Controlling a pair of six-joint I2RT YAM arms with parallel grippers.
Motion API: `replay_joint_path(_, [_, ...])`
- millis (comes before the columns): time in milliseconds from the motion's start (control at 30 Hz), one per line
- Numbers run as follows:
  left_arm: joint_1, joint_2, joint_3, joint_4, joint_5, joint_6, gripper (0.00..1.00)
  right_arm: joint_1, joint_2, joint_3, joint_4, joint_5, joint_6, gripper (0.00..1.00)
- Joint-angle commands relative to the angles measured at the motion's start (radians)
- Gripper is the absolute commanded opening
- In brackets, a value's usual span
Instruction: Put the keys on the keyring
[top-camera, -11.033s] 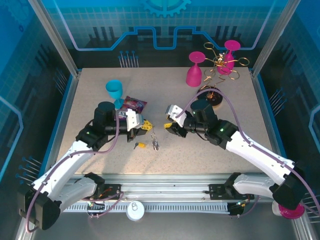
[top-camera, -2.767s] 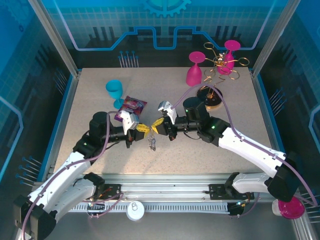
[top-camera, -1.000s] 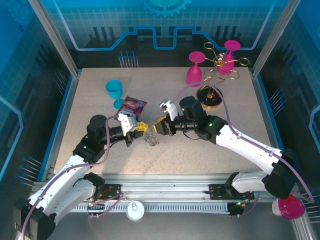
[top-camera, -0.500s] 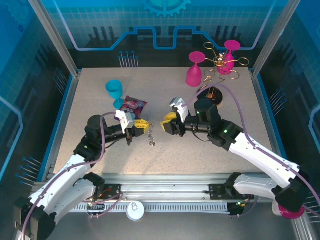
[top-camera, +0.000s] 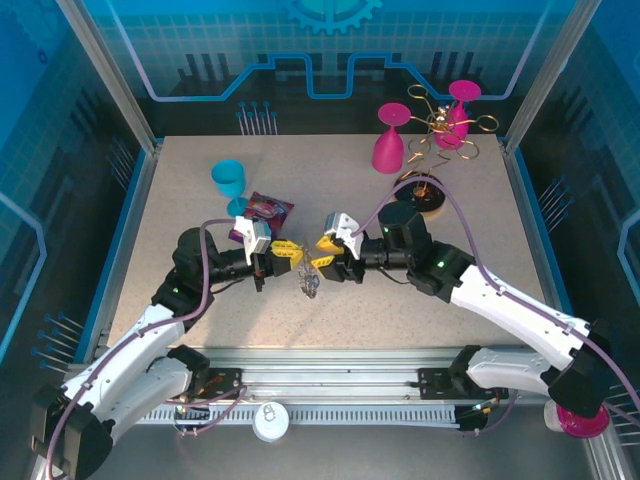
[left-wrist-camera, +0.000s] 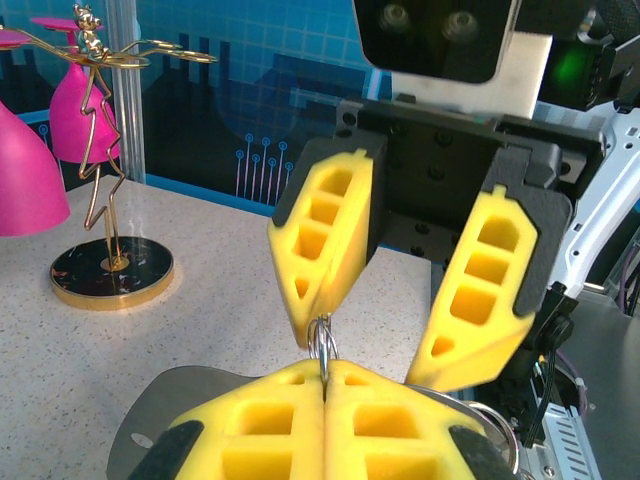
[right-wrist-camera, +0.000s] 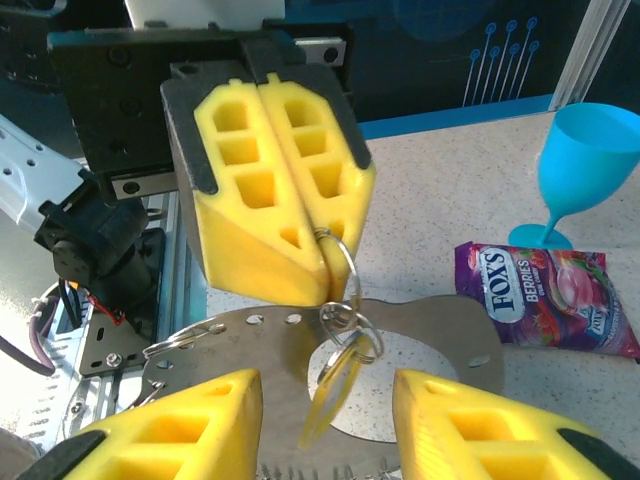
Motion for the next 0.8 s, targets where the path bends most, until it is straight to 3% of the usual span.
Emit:
replay_joint_path(0, [-0.005,-0.005,0.033,0.057,0.001,-0.012,0.00,0.018,0.016,-0.012,0.055,0.020,-0.011,0.39])
replay_joint_path(200, [-0.005,-0.010,0.029,0.061,-0.026,-0.013,0.00,0.024,0.053,0.006,0.075,0.050,0.029,0.33])
replay_joint_path(500, [-0.005,-0.023,0.020,0.073,-0.054,-0.013,0.00,0.024,0.048,-0.006,0.047,0.070,0.021,0.00])
replay_joint_path(767, [-0.022,-0.021,0.037,0.065,-0.038,0.047,0.00,0.047,0.095,-0.001,-0.015,0.057,0.018,0.00])
